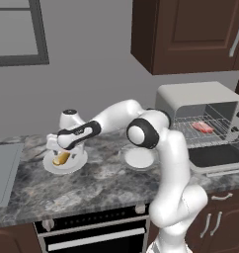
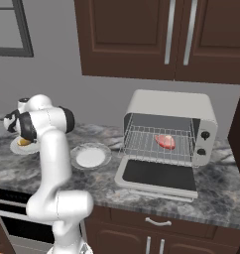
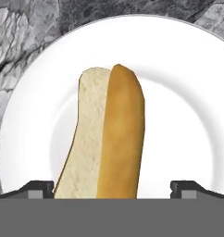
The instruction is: Open the toaster oven door. Place the hotdog bun on the top rack in the toaster oven and place the steak on the bottom rack.
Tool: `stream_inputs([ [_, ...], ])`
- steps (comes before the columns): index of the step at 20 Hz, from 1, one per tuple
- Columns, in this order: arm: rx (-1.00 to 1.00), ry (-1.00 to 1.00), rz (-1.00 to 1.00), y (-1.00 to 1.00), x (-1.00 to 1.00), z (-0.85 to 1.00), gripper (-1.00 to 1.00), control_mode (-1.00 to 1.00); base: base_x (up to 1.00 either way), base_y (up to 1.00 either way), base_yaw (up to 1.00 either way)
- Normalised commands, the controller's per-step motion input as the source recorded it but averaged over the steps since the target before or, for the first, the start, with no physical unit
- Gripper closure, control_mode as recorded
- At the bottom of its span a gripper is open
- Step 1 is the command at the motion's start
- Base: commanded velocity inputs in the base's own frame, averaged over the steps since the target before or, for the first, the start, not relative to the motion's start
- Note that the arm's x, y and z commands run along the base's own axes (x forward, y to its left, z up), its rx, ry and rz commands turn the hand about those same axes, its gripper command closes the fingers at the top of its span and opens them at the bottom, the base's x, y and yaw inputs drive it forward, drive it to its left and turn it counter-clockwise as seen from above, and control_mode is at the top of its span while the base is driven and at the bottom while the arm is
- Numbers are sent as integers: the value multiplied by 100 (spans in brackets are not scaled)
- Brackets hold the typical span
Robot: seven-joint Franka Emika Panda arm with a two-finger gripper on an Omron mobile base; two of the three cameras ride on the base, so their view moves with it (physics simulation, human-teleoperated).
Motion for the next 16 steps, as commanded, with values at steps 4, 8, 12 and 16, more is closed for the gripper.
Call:
stream_inputs([
  [4,0,6,0,6,7,-21,-100,-100,0,0,0],
  [8,0,4,0,7,4,-16,100,-100,0,0,0],
  [12,0,0,0,0,0,-9,100,-100,0,0,0],
  [16,0,0,0,0,-1,1,100,-100,0,0,0],
])
